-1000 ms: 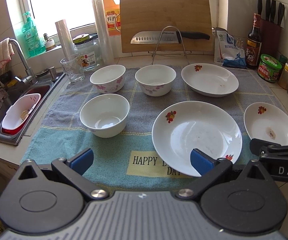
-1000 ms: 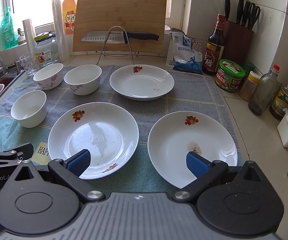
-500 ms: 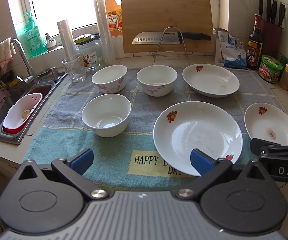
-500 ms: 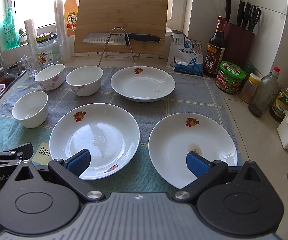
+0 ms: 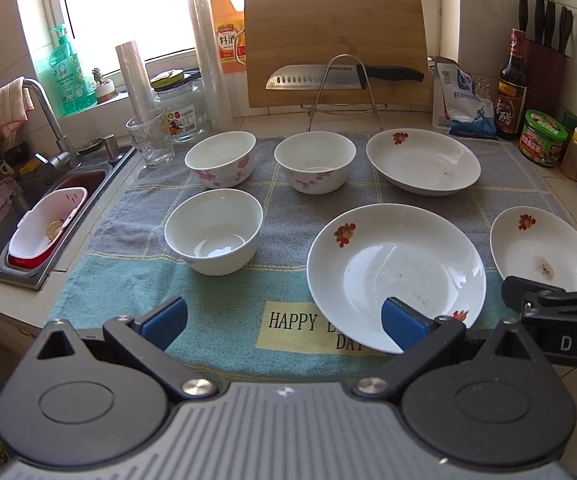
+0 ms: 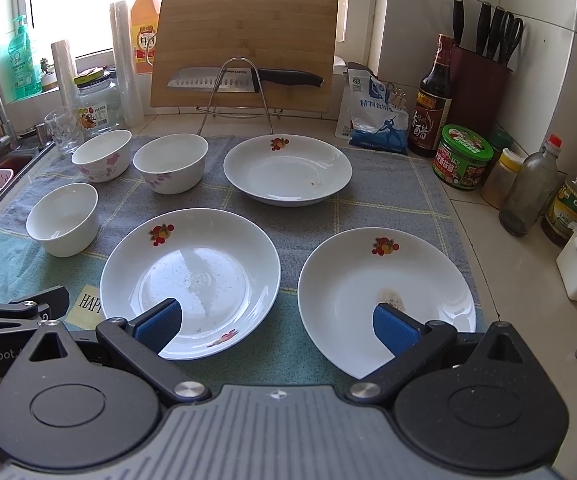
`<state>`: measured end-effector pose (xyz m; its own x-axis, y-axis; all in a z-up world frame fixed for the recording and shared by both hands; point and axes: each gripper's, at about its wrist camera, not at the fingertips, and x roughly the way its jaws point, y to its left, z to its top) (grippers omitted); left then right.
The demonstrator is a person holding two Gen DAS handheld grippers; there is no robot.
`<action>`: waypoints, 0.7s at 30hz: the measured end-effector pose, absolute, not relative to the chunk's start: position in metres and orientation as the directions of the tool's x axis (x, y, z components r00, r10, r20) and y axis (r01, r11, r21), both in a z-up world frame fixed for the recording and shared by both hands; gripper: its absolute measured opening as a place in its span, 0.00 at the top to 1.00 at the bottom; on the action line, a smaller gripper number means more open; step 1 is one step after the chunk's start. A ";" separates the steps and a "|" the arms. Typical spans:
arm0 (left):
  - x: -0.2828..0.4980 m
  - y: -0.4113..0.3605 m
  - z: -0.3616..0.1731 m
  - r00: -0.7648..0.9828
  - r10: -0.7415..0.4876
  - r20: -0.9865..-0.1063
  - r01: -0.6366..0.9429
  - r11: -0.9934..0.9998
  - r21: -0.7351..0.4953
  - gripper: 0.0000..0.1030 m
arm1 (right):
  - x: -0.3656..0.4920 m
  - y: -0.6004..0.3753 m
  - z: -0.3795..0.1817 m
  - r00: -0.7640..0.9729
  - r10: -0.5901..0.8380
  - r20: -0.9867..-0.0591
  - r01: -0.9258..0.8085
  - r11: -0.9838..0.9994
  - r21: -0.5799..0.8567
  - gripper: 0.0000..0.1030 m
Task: Organize plates and bowls
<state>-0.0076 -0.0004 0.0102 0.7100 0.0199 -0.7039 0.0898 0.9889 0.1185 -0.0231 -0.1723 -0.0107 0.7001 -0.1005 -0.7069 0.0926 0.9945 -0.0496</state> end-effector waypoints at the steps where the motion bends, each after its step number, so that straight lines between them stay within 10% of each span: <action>1: -0.008 -0.001 0.010 0.710 0.020 -0.703 0.089 0.989 0.119 0.01 | -0.023 -0.173 -0.011 0.701 -0.099 -0.707 0.092 0.995 -0.049 0.00; 21: -0.022 -0.012 0.015 0.730 0.009 -0.683 0.104 0.987 0.124 0.01 | -0.039 -0.187 -0.008 0.736 -0.066 -0.674 0.062 0.998 -0.030 0.00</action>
